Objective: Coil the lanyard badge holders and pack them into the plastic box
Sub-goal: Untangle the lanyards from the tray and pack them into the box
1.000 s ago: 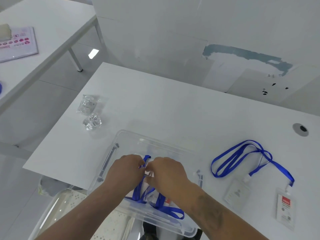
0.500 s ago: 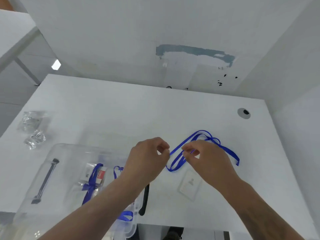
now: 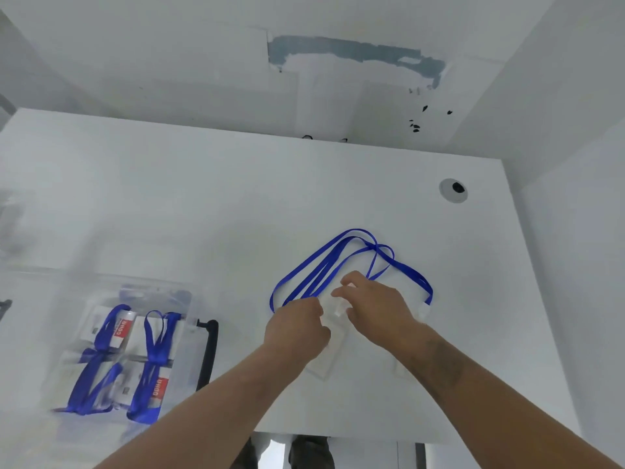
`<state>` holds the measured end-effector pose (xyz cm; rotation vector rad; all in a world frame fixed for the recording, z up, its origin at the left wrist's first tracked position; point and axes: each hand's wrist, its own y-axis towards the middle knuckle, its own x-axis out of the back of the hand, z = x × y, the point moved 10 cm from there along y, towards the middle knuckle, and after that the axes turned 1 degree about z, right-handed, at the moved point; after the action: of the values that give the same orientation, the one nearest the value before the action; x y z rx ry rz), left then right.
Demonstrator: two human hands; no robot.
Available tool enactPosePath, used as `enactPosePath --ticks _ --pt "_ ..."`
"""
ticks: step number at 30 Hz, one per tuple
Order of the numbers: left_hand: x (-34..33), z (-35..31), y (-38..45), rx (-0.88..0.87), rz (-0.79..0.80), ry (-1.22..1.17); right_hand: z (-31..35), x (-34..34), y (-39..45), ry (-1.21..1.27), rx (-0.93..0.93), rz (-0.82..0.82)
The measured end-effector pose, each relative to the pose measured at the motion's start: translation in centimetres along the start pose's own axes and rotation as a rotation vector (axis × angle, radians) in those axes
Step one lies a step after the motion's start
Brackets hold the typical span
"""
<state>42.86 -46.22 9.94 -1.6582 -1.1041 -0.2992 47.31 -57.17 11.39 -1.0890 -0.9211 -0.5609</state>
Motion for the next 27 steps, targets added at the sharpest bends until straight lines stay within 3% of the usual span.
enactPosePath --ticks 6,14,27 --pt "-1.1 0.5 0.7 0.027 -0.083 0.025 -0.5 -1.2 1.8 -0.076 0.096 -0.036" --pt "-0.8 0.6 1.7 0.058 -0.072 -0.055 -1.7 0.8 -0.2 -0.072 0.275 -0.21" --pt "7.5 -0.5 -0.3 0.03 0.193 -1.239 -7.0 10.1 -3.9 0.63 -0.026 -0.513"
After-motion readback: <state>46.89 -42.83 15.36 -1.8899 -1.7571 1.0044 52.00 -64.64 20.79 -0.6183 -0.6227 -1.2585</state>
